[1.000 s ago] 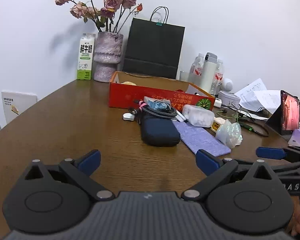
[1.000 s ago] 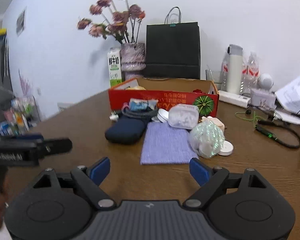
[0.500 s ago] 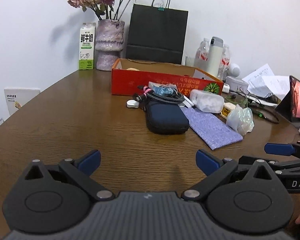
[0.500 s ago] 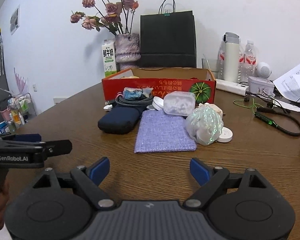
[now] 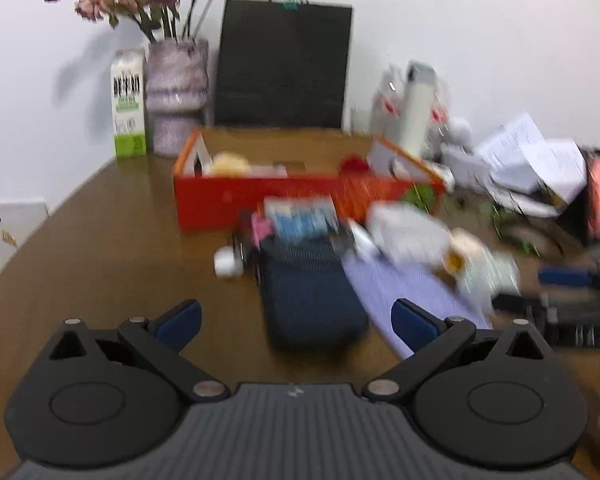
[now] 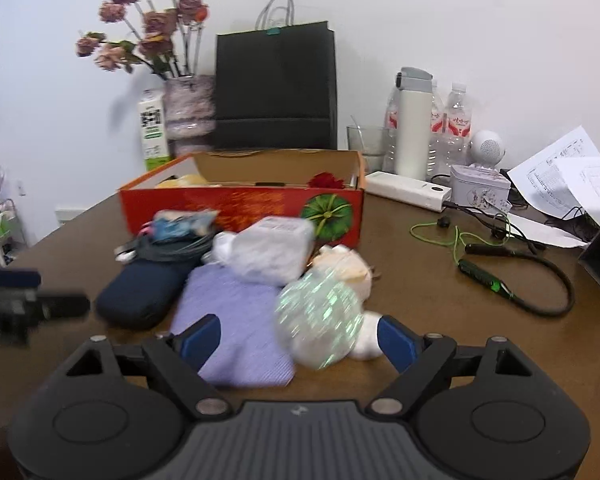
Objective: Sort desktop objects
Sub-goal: 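Withdraw both open tools from the box back over the table, then grasp the blue tissue packet with the left tool while the right tool grasps the iridescent bag, then carry the tissue packet and iridescent bag into the box while both tools release them, then grasp the black braided cable with the left tool while the right tool grasps the white round disc, then carry the cable and white disc into the box while both tools release them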
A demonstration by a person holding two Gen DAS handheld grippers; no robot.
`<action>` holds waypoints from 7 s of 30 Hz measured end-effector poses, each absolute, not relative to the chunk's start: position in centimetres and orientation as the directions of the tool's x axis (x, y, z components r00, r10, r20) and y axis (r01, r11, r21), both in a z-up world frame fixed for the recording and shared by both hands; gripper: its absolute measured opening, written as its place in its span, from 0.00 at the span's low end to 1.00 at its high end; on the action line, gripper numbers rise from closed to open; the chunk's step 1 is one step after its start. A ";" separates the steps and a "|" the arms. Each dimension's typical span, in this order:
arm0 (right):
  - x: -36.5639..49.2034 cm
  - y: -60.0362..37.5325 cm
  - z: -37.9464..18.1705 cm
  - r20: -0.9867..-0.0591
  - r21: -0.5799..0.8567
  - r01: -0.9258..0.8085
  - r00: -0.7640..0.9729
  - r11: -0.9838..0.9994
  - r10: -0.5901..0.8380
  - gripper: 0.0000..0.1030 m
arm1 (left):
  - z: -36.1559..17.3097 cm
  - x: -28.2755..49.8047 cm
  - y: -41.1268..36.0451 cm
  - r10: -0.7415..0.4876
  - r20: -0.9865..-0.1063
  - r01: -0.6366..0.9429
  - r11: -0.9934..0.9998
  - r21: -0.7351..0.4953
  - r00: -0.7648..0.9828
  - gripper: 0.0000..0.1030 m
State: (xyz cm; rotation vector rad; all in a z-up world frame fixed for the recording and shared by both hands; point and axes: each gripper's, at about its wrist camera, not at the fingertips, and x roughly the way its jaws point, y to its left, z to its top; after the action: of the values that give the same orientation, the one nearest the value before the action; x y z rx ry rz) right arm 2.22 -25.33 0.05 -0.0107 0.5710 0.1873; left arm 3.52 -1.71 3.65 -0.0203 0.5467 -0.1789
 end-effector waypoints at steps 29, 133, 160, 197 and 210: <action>1.4 -23.4 1.7 -0.476 0.051 -0.337 0.819 0.940 0.320 0.35 | 8.9 7.6 -0.3 -0.271 -0.400 0.195 0.956 -0.221 0.876 0.05; 2.2 -21.4 2.7 -0.544 0.123 -0.251 0.792 0.960 0.277 0.85 | 4.0 1.6 -0.1 -0.051 -0.580 0.024 0.998 -0.054 0.813 1.00; -1.7 -25.3 -0.4 -0.538 0.024 -0.158 0.830 0.987 0.146 0.72 | 1.8 -0.6 -0.6 -0.171 -0.554 0.105 0.983 -0.149 0.815 1.00; 1.1 -24.4 1.7 -0.505 0.012 -0.223 0.840 0.975 0.198 0.37 | 10.7 4.9 1.0 -0.249 -0.390 0.172 0.960 -0.222 0.887 0.21; -8.9 -20.0 3.4 -0.422 0.048 -0.352 0.841 0.935 0.339 0.37 | 8.1 -7.0 2.4 -0.260 -0.432 0.163 0.955 -0.247 0.864 0.21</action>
State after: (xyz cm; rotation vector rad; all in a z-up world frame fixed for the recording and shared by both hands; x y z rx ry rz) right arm -8.88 -19.98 3.36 -0.0316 0.4405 0.3650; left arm -6.97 2.37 8.08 -0.2060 0.4801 -0.2235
